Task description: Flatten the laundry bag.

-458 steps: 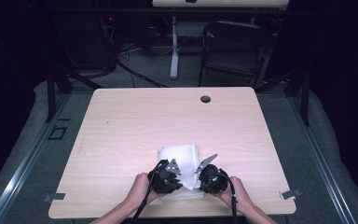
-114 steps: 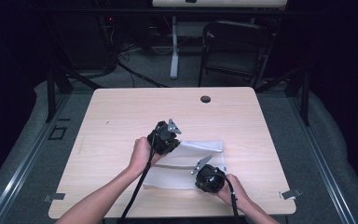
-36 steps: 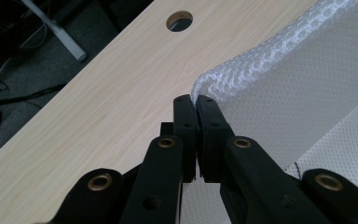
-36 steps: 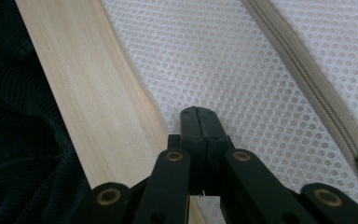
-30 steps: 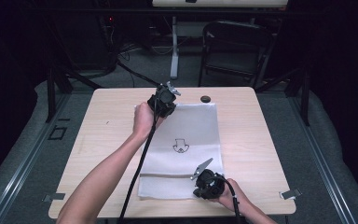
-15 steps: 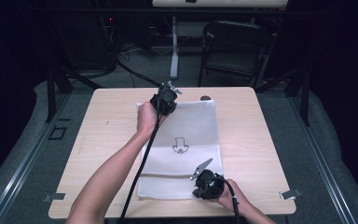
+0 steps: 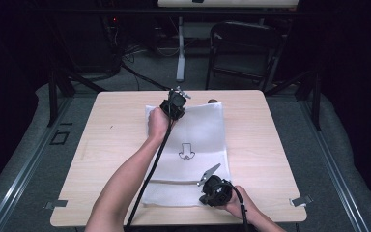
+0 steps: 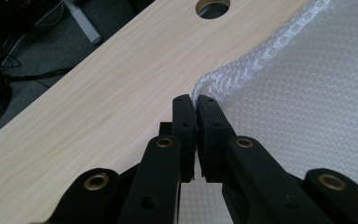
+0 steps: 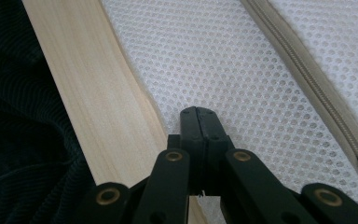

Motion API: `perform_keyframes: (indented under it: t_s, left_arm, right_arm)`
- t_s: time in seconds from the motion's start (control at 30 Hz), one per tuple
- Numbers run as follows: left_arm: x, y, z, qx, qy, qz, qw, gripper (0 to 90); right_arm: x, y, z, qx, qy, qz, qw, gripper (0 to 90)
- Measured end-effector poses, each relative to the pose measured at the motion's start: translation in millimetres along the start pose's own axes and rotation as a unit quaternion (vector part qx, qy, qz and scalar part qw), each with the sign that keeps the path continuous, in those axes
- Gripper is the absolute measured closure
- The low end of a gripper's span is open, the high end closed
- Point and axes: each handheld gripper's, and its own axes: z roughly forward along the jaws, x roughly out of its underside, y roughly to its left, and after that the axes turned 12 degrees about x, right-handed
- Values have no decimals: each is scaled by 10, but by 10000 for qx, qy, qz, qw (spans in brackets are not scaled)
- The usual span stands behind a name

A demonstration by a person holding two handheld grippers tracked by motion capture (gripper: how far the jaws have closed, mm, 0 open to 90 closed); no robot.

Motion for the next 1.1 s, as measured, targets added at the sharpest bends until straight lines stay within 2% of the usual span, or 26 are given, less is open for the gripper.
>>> perform_keyframes:
  t_s: [0.1,0.17,0.2,0.3,0.37,0.5,0.57,0.63,0.7,0.73,0.93,1.1]
  left_arm:
    - [7,9,57,7,-61,-13,10000,831]
    - [17,26,89,-1,-104,-41,9999,777]
    - [24,39,106,-16,-144,-99,9998,736]
    - [43,76,122,67,-166,-244,9995,540]
    - [58,95,107,177,-206,-312,9991,434]
    - [115,110,27,366,-237,-403,9982,289]
    - [164,100,-20,475,-198,-362,9980,201]
    - [210,85,-67,599,-221,-341,9974,174]
    - [272,65,-122,751,-252,-329,9963,156]
    - [300,52,-146,830,-221,-304,9958,153]
    - [473,-81,-287,1133,-229,-184,9931,105]
    - [637,-232,-400,1352,-306,-85,9903,76]
  right_arm:
    - [-1,-3,-2,5,10,-11,10000,900]
    - [0,-6,-6,-20,6,2,10000,888]
    - [11,4,10,-87,-96,126,9998,882]
    - [9,-1,-5,-111,-169,156,9997,811]
    - [2,-18,-36,-46,-146,104,9998,734]
    - [-6,-68,-112,5,-267,295,9992,534]
    - [-11,-120,-164,81,-131,234,9996,416]
    - [9,-164,-198,148,-222,302,9992,274]
    - [21,-217,-242,244,-239,315,9989,193]
    - [21,-239,-262,210,-256,406,9986,161]
    - [55,-390,-350,422,-318,526,9972,87]
    - [104,-478,-407,457,-365,635,9963,65]
